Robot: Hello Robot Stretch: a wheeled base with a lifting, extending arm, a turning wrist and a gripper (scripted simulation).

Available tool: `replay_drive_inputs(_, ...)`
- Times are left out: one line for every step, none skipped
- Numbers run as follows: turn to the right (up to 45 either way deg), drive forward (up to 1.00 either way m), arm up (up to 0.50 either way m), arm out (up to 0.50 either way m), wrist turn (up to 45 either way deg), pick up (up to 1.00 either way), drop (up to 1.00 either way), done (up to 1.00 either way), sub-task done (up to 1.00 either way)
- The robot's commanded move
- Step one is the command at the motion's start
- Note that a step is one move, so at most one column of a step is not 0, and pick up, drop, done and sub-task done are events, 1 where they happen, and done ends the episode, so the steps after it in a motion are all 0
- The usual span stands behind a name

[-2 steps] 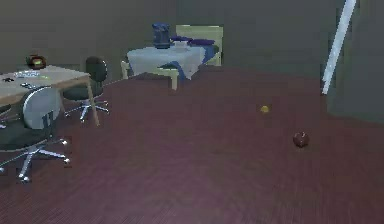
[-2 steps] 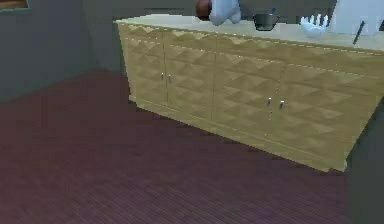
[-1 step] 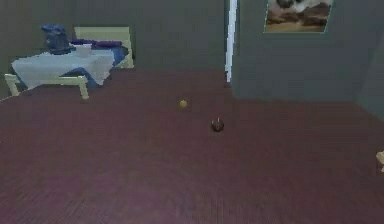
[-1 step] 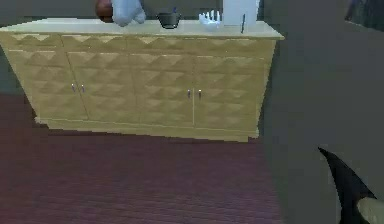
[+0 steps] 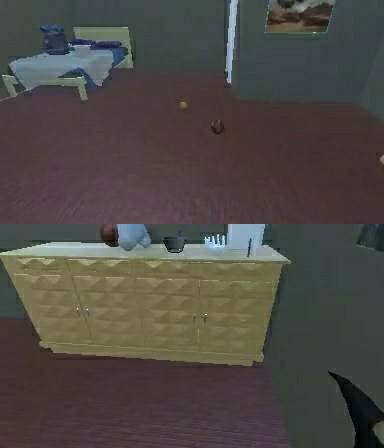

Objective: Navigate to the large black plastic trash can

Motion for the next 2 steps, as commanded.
replay_drive_inputs(-18.0, 0.00, 0.00, 0.00, 0.0, 0.00, 0.00, 0.00, 0.00)
replay_drive_inputs(0.0, 1.00, 0.00, 0.00, 0.0, 0.00, 0.00, 0.00, 0.00)
